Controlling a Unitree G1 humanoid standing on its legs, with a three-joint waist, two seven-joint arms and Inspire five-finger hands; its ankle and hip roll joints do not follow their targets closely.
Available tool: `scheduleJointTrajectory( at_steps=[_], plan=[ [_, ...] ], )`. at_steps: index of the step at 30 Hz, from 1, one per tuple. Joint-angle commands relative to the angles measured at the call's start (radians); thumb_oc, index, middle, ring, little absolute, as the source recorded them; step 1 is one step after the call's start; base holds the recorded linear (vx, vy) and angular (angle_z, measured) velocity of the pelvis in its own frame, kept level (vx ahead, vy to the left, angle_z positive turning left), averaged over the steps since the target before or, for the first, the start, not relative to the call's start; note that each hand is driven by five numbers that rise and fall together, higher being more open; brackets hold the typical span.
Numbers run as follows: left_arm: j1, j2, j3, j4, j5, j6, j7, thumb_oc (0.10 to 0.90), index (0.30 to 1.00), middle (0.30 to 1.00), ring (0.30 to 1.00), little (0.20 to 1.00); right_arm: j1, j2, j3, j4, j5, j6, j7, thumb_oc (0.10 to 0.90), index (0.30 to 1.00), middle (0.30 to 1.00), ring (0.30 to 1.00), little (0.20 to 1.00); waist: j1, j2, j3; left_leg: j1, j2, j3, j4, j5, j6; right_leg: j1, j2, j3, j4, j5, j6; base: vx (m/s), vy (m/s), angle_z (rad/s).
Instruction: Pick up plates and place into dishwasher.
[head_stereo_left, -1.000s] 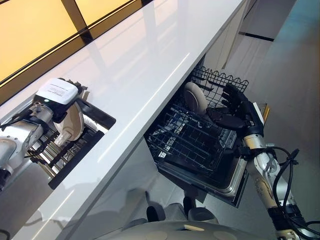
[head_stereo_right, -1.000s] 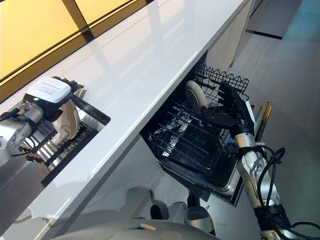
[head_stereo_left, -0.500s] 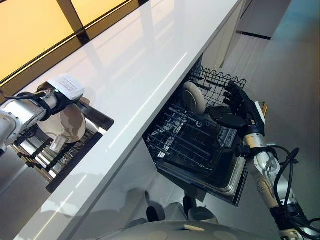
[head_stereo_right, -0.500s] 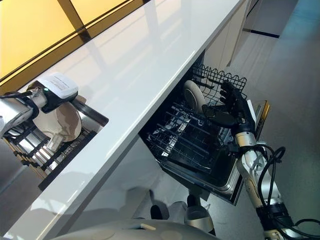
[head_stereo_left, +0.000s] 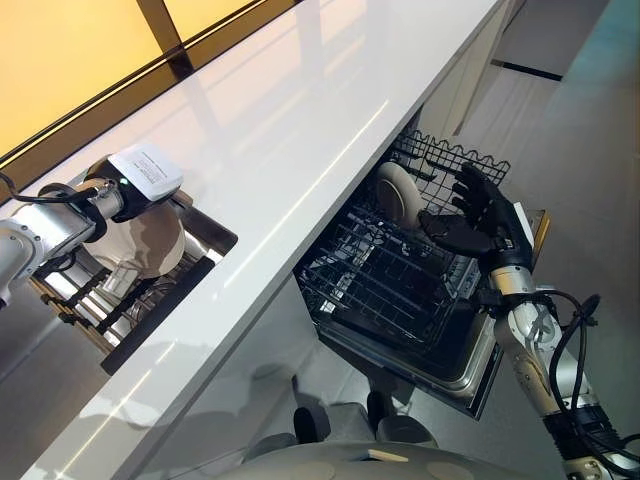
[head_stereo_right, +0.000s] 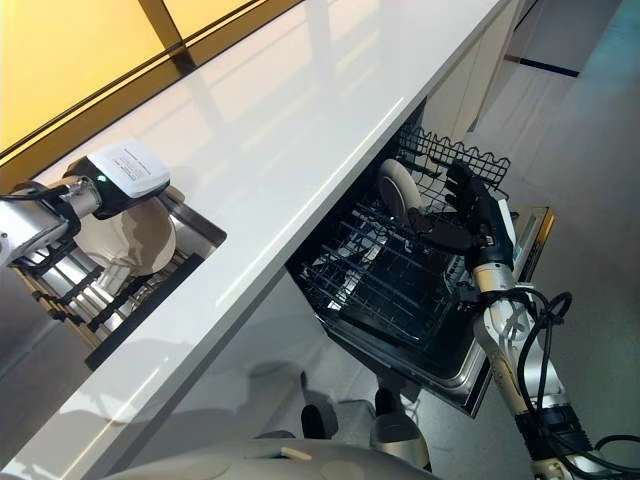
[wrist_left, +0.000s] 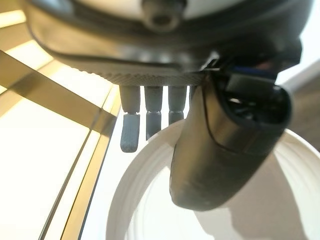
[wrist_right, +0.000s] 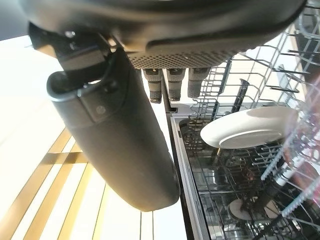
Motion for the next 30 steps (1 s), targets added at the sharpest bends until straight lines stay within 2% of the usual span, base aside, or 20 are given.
scheduleJointTrajectory(
  at_steps=[1,4,5,6,7,8,11,13,17,20,23,26,30],
  plan=[
    [-0.015,0.133,0.251,0.000,-0.176,0.176,0.222,0.100,0.300,0.300,0.300,0.200,-0.117,-0.093,-0.154,-0.147,-0.056,-0.190,-0.048,0.800,0.900,0.900,0.900,0.900,0.004,0.010,-0.072,0.029,-0.095,-0.055,0.005,-0.124,0.060,-0.009,0.044,-0.076,0.102,-0.109,0.070,0.00,0.000,0.00],
    [0.119,0.098,0.427,-0.022,-0.279,0.188,0.381,0.100,0.300,0.300,0.300,0.200,-0.117,-0.099,-0.205,-0.169,-0.076,-0.226,-0.065,0.800,0.900,0.900,0.900,0.900,0.020,0.001,-0.078,0.028,-0.093,-0.060,0.004,-0.124,0.060,-0.006,0.045,-0.082,0.099,-0.112,0.065,0.00,-0.011,0.04],
    [0.188,0.076,0.518,-0.038,-0.301,0.179,0.439,0.100,0.300,0.300,0.300,0.200,-0.120,-0.104,-0.222,-0.175,-0.086,-0.241,-0.070,0.800,0.900,0.900,0.900,0.900,0.024,-0.001,-0.080,0.028,-0.092,-0.062,0.004,-0.124,0.059,-0.004,0.045,-0.085,0.098,-0.113,0.063,0.00,-0.008,0.04],
    [0.212,0.065,0.551,-0.042,-0.307,0.179,0.459,0.100,0.300,0.300,0.300,0.200,-0.121,-0.104,-0.231,-0.177,-0.091,-0.247,-0.069,0.800,0.900,0.900,0.900,0.900,0.027,-0.002,-0.081,0.028,-0.093,-0.064,0.004,-0.124,0.059,-0.003,0.045,-0.086,0.097,-0.114,0.062,0.00,0.000,0.00],
    [0.281,0.032,0.636,-0.054,-0.329,0.166,0.518,0.100,0.300,0.300,0.300,0.200,-0.123,-0.106,-0.243,-0.184,-0.103,-0.264,-0.065,0.800,0.900,0.900,0.900,0.900,0.030,-0.003,-0.084,0.027,-0.093,-0.069,0.004,-0.123,0.058,-0.002,0.045,-0.088,0.096,-0.115,0.060,0.00,0.000,0.00],
    [0.299,0.027,0.655,-0.058,-0.332,0.161,0.530,0.100,0.300,0.300,0.300,0.200,-0.125,-0.106,-0.242,-0.185,-0.105,-0.267,-0.064,0.800,0.900,0.900,0.900,0.900,0.028,-0.003,-0.084,0.027,-0.093,-0.069,0.004,-0.123,0.057,-0.002,0.046,-0.089,0.096,-0.115,0.059,0.00,-0.002,0.03],
    [0.392,-0.067,0.786,-0.129,-0.335,0.148,0.626,0.100,0.300,0.300,0.300,0.200,-0.138,-0.106,-0.264,-0.222,-0.146,-0.279,-0.069,0.800,0.900,0.900,0.900,0.900,0.038,-0.014,-0.094,0.027,-0.092,-0.078,0.003,-0.125,0.054,0.004,0.045,-0.097,0.092,-0.119,0.054,0.00,-0.004,0.05],
    [0.426,-0.106,0.827,-0.160,-0.341,0.140,0.666,0.100,0.300,0.300,0.300,0.200,-0.144,-0.102,-0.264,-0.234,-0.154,-0.289,-0.067,0.800,0.900,0.900,0.900,0.900,0.038,-0.017,-0.098,0.026,-0.092,-0.082,0.002,-0.124,0.052,0.006,0.044,-0.100,0.091,-0.121,0.053,0.00,-0.007,0.09],
    [0.438,-0.182,0.850,-0.211,-0.348,0.115,0.720,0.100,0.300,0.300,0.300,0.200,-0.165,-0.090,-0.256,-0.259,-0.130,-0.295,-0.019,0.800,0.900,0.900,0.900,0.900,0.043,-0.028,-0.106,0.027,-0.092,-0.091,0.002,-0.124,0.049,0.012,0.041,-0.112,0.092,-0.124,0.049,-0.01,-0.012,0.10],
    [0.425,-0.235,0.838,-0.243,-0.415,0.083,0.745,0.100,0.300,0.300,0.300,0.200,-0.176,-0.077,-0.232,-0.278,-0.045,-0.275,0.095,0.800,0.900,0.900,0.900,0.900,0.047,-0.035,-0.110,0.027,-0.091,-0.097,0.002,-0.121,0.047,0.014,0.039,-0.120,0.093,-0.127,0.047,-0.01,-0.015,0.15],
    [0.385,-0.315,0.801,-0.270,-0.479,0.019,0.759,0.100,0.300,0.300,0.300,0.200,-0.206,-0.042,-0.178,-0.301,0.031,-0.228,0.204,0.800,0.900,0.900,0.900,0.900,0.054,-0.044,-0.113,0.027,-0.091,-0.103,0.002,-0.120,0.045,0.017,0.036,-0.130,0.096,-0.130,0.043,-0.02,-0.021,0.12],
    [0.341,-0.389,0.749,-0.299,-0.505,-0.026,0.761,0.100,0.300,0.300,0.300,0.200,-0.242,-0.007,-0.123,-0.309,0.016,-0.202,0.233,0.800,0.900,0.900,0.900,0.900,0.059,-0.052,-0.113,0.029,-0.090,-0.109,0.002,-0.118,0.043,0.021,0.034,-0.138,0.098,-0.132,0.042,-0.02,-0.021,0.08],
    [0.274,-0.508,0.653,-0.353,-0.594,-0.077,0.699,0.100,0.300,0.300,0.300,0.200,-0.292,0.030,-0.039,-0.304,-0.029,-0.152,0.263,0.800,0.900,0.900,0.900,0.900,0.066,-0.062,-0.113,0.030,-0.090,-0.118,0.002,-0.117,0.040,0.026,0.032,-0.146,0.097,-0.132,0.042,-0.02,-0.020,0.10]
  ],
)
